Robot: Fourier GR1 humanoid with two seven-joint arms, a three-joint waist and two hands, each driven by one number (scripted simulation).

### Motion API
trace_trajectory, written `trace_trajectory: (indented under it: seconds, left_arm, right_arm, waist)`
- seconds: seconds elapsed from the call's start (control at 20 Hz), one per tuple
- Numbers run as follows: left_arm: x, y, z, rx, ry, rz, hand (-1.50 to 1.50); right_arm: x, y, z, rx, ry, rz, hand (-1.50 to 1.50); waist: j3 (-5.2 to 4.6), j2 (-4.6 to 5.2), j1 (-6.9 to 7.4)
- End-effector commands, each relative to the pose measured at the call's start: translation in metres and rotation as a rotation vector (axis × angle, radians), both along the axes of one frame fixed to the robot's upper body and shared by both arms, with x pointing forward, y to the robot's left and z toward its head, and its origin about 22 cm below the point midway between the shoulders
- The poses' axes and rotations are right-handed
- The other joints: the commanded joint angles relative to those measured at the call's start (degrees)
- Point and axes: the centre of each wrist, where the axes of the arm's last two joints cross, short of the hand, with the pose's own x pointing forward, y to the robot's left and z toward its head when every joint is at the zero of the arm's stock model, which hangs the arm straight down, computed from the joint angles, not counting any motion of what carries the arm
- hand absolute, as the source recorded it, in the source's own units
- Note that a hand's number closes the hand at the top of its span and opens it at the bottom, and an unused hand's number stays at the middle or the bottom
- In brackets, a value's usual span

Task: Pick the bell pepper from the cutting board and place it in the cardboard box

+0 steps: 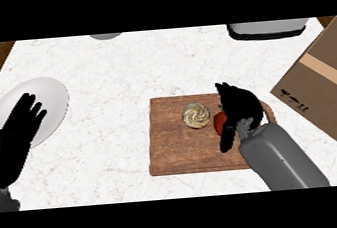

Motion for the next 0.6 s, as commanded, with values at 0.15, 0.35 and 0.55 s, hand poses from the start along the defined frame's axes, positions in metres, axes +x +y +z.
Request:
trace_trajectory:
  seconds: [0.15,0.35,0.55]
  left_arm:
    - [-0.005,-0.009,-0.004,0.012,-0.006,0.004,0.0]
    - [0.005,-0.003,-0.007,0.003,0.012,0.005,0.0]
    - [0.006,-0.007,0.0,-0.009,-0.002,0.011,0.0]
  right_arm:
    - [-0.002,0.005,-0.012,-0.027,0.049,-0.023,-1.5]
    - [0.012,0.013,-0.024,-0.033,0.053,-0.026,-1.5]
    - [-0.004,-0.016,-0.024,-0.029,0.043,-0.028,-1.5]
  waist:
    - [0.0,-0.04,-0.02]
    - [0.0,0.03,0.09]
    - [0.0,-0.04,-0.13]
